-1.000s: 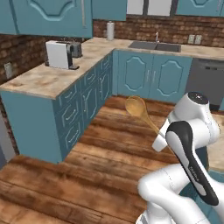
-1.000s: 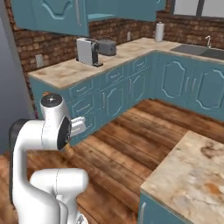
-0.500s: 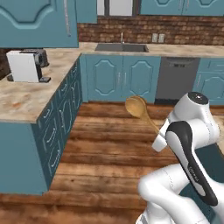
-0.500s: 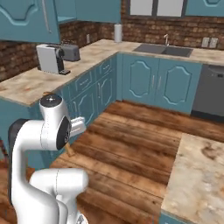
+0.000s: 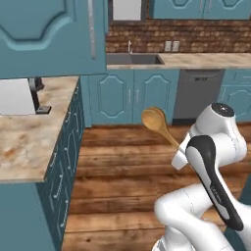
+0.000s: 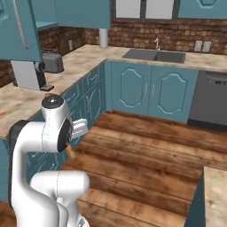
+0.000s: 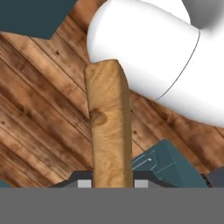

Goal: Organize the utensils by type. Pick up the wooden spoons from the counter and place them in the open cabinet. Then pick up the metallic utensils from the counter and place them in the open drawer.

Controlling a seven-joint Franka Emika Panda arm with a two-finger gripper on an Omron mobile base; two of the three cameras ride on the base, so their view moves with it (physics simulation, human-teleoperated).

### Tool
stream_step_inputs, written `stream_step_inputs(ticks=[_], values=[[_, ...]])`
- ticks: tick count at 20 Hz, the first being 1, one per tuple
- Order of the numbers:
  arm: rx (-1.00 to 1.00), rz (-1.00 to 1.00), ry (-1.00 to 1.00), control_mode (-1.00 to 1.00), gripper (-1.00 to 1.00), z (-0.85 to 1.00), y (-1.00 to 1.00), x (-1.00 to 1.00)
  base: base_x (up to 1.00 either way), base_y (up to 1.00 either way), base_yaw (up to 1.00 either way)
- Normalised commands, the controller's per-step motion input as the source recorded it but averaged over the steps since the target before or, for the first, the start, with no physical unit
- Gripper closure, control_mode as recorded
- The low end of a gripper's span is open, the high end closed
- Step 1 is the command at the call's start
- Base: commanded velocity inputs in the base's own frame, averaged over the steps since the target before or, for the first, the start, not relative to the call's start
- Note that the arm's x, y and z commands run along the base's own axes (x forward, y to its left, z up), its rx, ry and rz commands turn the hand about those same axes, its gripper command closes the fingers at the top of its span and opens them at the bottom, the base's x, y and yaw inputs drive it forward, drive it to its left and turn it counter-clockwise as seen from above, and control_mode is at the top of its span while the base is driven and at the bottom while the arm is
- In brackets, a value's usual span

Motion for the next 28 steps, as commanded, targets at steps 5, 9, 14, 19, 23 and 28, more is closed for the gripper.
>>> stream_step_inputs(ticks=[5,9,14,19,23,28], values=[[0.0,0.0,0.0,1.0,1.0,0.0,0.0,0.0,1.0,0.13,-0.04],[0.0,0.0,0.0,1.0,1.0,0.0,0.0,0.0,1.0,0.03,0.01],[0.0,0.0,0.0,1.0,1.0,0.0,0.0,0.0,1.0,0.01,0.14],[0.0,0.0,0.0,1.0,1.0,0.0,0.0,0.0,0.97,0.01,0.32],[0.0,0.0,0.0,1.0,1.0,0.0,0.0,0.0,0.71,0.04,0.39],[0.0,0.0,0.0,1.0,1.0,0.0,0.0,0.0,0.41,0.06,0.54]])
